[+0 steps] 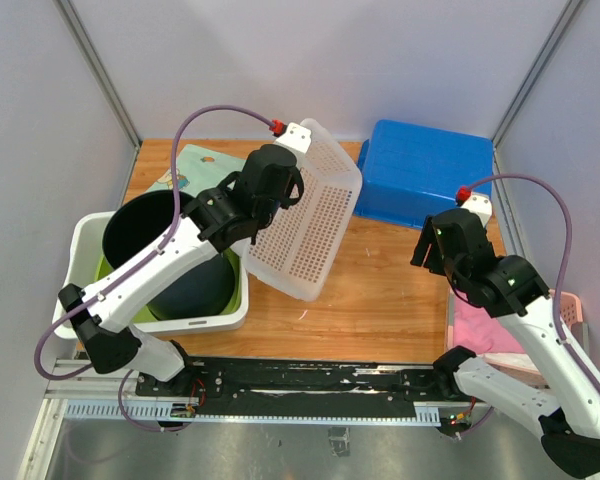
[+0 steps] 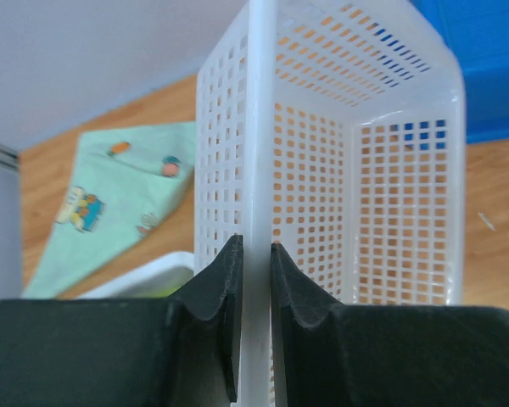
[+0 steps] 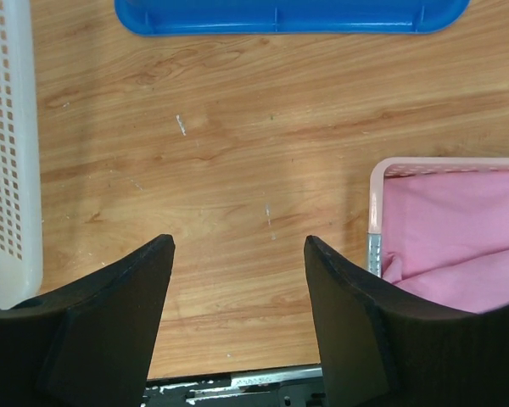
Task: Turn the large container upside down
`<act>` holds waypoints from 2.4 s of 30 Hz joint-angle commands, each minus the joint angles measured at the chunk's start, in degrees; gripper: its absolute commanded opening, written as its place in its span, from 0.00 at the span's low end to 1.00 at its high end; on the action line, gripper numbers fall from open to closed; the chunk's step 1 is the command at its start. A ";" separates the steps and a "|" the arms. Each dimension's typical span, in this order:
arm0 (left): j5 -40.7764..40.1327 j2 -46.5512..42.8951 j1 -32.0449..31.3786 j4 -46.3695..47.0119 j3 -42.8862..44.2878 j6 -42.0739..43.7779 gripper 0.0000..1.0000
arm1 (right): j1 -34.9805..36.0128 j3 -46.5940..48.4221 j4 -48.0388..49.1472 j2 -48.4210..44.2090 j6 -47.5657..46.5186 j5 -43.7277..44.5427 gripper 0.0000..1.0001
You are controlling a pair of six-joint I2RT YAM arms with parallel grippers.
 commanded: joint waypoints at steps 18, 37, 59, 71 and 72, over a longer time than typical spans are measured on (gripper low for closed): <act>-12.95 7.87 -8.51 9.41 -7.76 5.69 0.00 | -0.79 -28.77 32.99 1.28 18.69 -27.35 0.57; 1.40 8.75 -8.84 2.48 -0.75 -4.23 0.00 | 3.78 -18.69 59.07 49.70 24.02 -38.90 0.01; 41.96 7.17 -8.31 13.04 -2.55 -26.70 0.35 | -1.55 -21.32 73.64 61.37 27.50 -46.96 0.01; 49.21 1.72 -5.67 15.75 -2.49 -31.27 0.50 | -5.97 -25.50 60.99 58.46 20.20 -46.99 0.01; 47.80 1.22 -5.27 15.31 -2.78 -31.05 0.50 | -6.20 -24.77 57.84 57.87 18.74 -46.12 0.01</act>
